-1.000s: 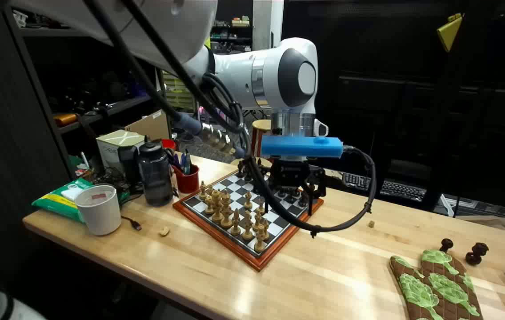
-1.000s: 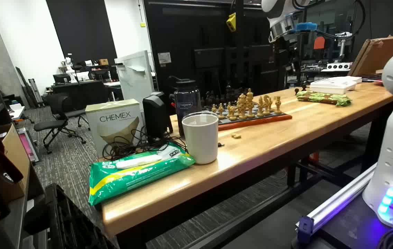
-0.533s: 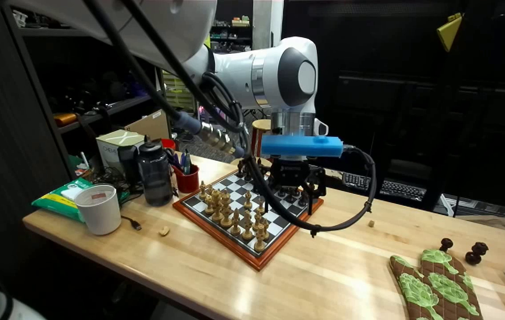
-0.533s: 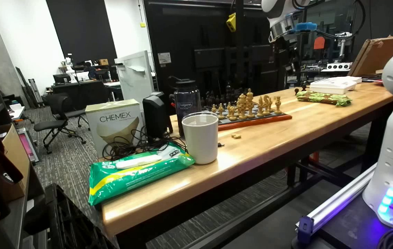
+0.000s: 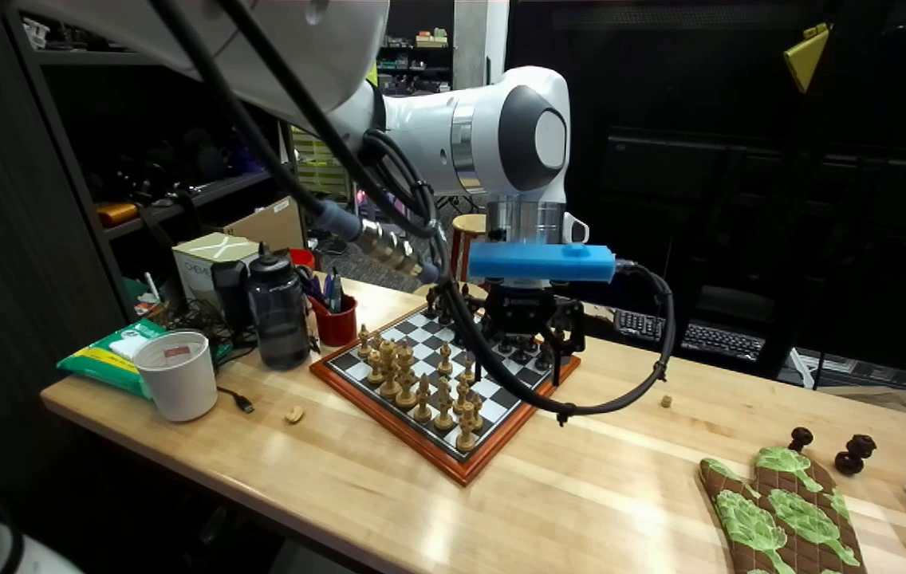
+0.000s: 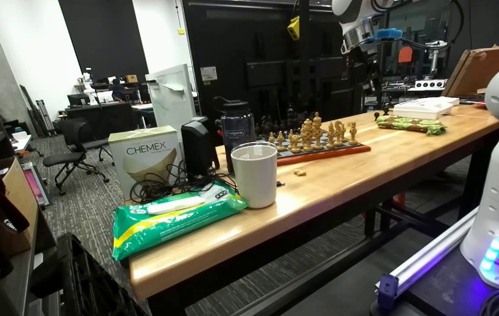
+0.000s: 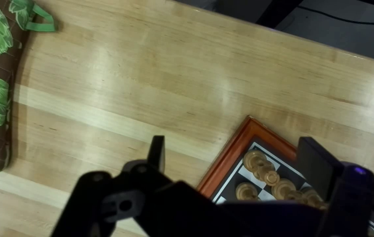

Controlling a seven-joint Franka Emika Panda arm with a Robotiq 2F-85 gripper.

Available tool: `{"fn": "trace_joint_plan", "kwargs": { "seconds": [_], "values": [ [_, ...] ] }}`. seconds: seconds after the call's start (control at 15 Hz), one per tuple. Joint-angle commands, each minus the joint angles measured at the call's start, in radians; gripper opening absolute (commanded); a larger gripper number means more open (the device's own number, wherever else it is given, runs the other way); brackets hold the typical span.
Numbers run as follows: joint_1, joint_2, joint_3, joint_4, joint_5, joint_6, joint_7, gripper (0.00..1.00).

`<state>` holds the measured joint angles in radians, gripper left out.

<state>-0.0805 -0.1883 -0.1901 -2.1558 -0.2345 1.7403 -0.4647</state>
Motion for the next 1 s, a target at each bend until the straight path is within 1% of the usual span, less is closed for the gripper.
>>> {"fn": "trace_joint_plan", "kwargs": {
  "seconds": [0.0, 0.67, 0.93],
  "values": [
    [-0.009, 0.001, 0.009, 0.001, 0.002, -0.001, -0.001, 1.00],
    [-0.010, 0.000, 0.010, -0.004, -0.003, 0.002, 0.003, 1.00],
    [-0.014, -0.025, 0.005, -0.051, -0.016, 0.075, -0.020, 1.00]
  ]
}}
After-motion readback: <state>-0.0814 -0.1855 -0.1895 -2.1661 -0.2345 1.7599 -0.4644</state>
